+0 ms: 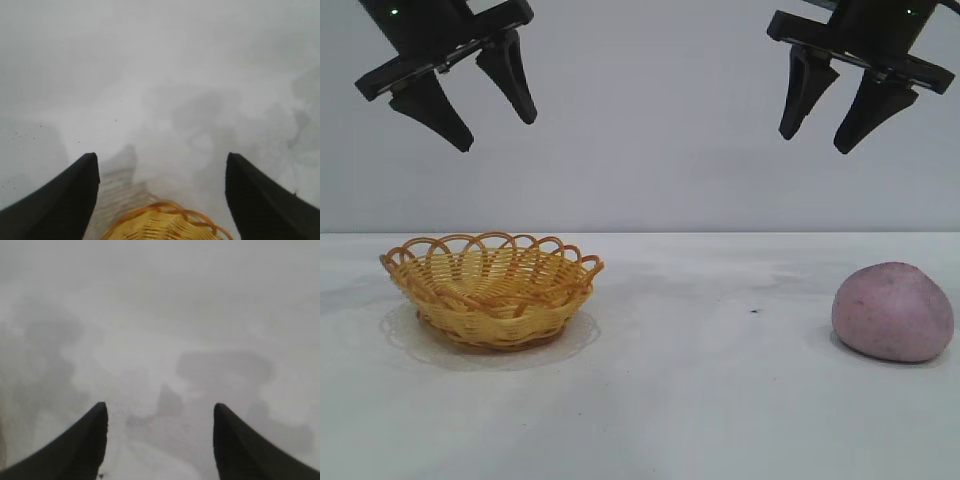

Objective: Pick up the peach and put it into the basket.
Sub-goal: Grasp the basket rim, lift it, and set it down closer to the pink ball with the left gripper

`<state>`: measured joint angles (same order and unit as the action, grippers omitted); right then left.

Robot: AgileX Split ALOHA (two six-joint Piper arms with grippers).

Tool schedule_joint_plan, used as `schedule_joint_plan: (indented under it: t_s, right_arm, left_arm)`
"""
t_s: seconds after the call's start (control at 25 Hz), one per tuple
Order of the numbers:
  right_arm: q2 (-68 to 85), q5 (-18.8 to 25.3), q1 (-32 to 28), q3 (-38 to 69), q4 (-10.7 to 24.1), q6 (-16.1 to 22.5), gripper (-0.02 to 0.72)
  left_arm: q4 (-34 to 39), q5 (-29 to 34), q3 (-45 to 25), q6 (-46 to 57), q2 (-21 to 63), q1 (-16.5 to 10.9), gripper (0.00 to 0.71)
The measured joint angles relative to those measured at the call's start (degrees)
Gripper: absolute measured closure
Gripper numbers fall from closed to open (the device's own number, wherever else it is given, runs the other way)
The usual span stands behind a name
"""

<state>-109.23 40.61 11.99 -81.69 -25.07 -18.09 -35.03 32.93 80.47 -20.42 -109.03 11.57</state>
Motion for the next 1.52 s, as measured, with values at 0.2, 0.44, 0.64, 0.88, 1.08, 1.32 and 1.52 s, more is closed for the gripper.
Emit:
schedule_joint_plan:
  t_s: [0.2, 0.44, 0.64, 0.88, 1.08, 1.32, 1.52]
  right_arm:
    - [0.00, 0.00, 0.00, 0.00, 0.00, 0.00, 0.260]
    - [0.00, 0.00, 0.00, 0.00, 0.00, -0.13, 0.260]
    - [0.00, 0.00, 0.00, 0.00, 0.00, -0.13, 0.260]
    - [0.00, 0.00, 0.00, 0.00, 0.00, -0.13, 0.260]
    - [0.00, 0.00, 0.00, 0.00, 0.00, -0.13, 0.260]
    - [0.00, 0.00, 0.00, 0.00, -0.09, -0.13, 0.260]
    - [0.00, 0.10, 0.00, 0.00, -0.09, -0.46, 0.260]
  left_arm:
    - [0.00, 0.00, 0.00, 0.00, 0.00, 0.00, 0.239]
    - [0.00, 0.00, 0.00, 0.00, 0.00, 0.00, 0.239]
    - [1.44, 1.79, 0.00, -0.55, 0.00, 0.00, 0.239]
    - [9.22, 5.10, 0.03, -2.67, 0.00, 0.00, 0.239]
    - [13.62, 12.53, 2.01, -6.68, -1.65, 0.00, 0.239]
    - [19.60, 24.38, 10.13, -7.25, -8.97, 0.00, 0.239]
    - [20.99, 29.66, 16.62, -8.17, -13.47, 0.00, 0.239]
